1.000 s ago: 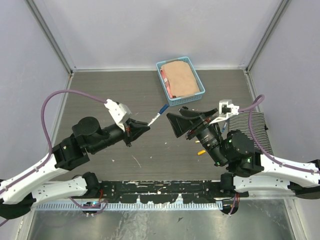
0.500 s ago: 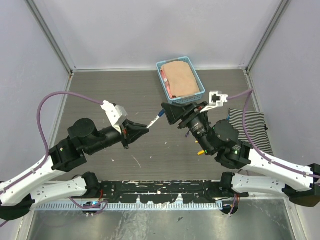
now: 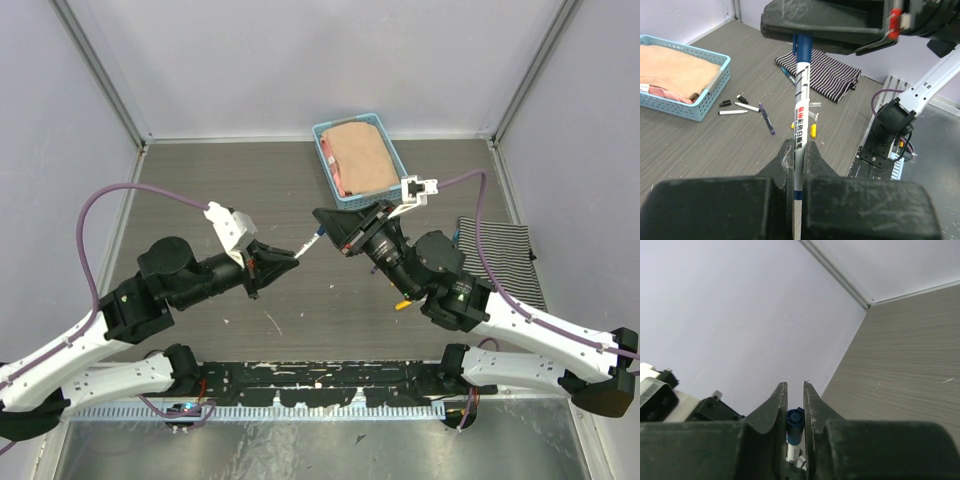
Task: Insert the pens into the pen caps
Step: Press the pen cap onto the pen.
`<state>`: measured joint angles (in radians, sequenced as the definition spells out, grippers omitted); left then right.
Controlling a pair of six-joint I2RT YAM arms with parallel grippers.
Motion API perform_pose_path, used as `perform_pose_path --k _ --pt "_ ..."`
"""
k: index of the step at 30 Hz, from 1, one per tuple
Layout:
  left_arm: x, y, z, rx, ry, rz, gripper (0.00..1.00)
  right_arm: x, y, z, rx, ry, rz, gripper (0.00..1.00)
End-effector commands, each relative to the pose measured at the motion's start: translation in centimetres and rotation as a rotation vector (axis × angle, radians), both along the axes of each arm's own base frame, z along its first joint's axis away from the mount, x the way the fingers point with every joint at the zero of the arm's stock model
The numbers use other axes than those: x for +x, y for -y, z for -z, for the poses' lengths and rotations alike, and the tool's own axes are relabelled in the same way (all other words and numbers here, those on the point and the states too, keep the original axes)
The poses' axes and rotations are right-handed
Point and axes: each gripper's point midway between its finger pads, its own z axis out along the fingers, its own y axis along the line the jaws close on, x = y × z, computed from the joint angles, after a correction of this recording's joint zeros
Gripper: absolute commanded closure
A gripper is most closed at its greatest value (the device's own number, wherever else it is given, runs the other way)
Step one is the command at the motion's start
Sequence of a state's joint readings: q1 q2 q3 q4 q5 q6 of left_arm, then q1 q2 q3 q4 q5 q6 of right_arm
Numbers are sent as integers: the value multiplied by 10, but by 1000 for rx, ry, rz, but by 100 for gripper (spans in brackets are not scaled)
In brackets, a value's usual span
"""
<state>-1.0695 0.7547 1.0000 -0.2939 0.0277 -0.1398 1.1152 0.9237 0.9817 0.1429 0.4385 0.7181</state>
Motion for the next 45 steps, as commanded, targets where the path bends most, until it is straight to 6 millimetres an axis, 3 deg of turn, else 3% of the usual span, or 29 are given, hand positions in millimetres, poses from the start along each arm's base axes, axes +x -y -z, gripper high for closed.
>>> perform_pose_path --k 1,3,6,9,11,14,18,24,28,31,37,39,41,45 --pt "1 2 -14 -37 22 2 100 -6 -1 -19 86 15 -40 97" --pt "1 4 -14 -33 22 5 95 -6 -2 -19 90 11 -42 100" --pt "0 6 -13 -24 21 15 71 -7 -2 -20 101 14 -51 100" --pt "1 9 -9 -9 13 18 59 -8 -1 -23 107 19 -53 100" --pt "1 11 -6 0 7 25 57 -9 -2 -24 107 22 -57 100" --pt "2 14 -2 19 -3 31 64 -10 -2 -23 104 24 -61 100" --pt "2 14 -5 12 -2 29 99 -9 -4 -19 84 18 -63 100" --pt "-1 20 -27 -34 6 54 100 -10 -29 1 -9 -26 -128 100" --pt "-3 22 -60 -114 32 68 100 -15 -48 35 -86 -77 -159 100" --pt "-3 23 -85 -188 52 67 100 -31 -61 56 -133 -95 -163 100" --pt "-2 26 -122 -274 102 72 100 -72 -90 120 -200 -203 -221 100" --pt "-1 31 -123 -269 100 82 100 -83 -98 141 -222 -240 -240 100" --pt "-2 35 -118 -265 91 94 100 -84 -94 147 -224 -247 -228 100" --pt "0 35 -98 -224 65 83 100 -74 -75 122 -209 -197 -167 100"
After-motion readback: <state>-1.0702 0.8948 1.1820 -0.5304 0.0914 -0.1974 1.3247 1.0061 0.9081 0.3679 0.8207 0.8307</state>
